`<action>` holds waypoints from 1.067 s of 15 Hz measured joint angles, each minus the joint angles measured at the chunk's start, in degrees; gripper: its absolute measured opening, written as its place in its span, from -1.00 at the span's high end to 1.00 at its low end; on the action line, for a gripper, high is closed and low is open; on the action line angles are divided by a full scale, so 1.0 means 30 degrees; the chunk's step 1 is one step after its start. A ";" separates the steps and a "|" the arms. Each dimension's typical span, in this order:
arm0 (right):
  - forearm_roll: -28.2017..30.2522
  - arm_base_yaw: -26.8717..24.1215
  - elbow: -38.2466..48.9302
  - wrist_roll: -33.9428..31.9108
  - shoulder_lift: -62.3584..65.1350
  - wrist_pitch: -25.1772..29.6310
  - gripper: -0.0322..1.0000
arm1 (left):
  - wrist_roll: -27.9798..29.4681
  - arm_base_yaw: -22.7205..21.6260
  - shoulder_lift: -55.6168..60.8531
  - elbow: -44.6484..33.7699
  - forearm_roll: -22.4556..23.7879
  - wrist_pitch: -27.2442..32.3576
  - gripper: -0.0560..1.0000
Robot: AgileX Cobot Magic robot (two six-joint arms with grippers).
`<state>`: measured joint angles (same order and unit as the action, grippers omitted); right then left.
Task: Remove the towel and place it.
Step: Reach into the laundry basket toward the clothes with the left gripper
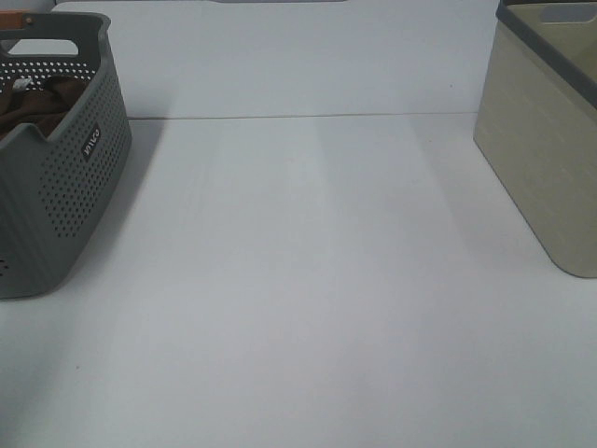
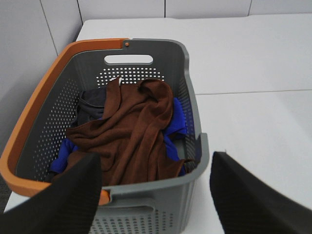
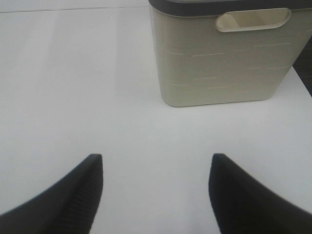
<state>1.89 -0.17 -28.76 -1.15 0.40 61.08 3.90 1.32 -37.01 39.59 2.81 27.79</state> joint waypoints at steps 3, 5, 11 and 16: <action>0.0000 0.0000 0.0000 0.0000 0.0000 0.0000 -0.24 | 0.1070 0.0000 -0.6570 0.4221 0.1241 0.0363 -0.27; 0.0000 0.0000 0.0000 0.0000 0.0000 0.0000 -0.24 | 0.1471 0.0000 -1.1765 0.8212 0.1585 0.1967 -0.27; 0.0000 0.0000 0.0000 0.0000 0.0000 0.0000 -0.24 | 0.1509 0.0000 -2.2670 1.9652 0.2712 0.6990 -0.27; 0.0000 0.0000 0.0000 0.0000 0.0000 0.0000 -0.24 | 0.1623 -0.0134 -2.9183 2.7827 0.4068 0.9893 -0.27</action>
<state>1.89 -0.17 -28.76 -1.15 0.40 61.08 8.77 0.92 -124.56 123.07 15.01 57.47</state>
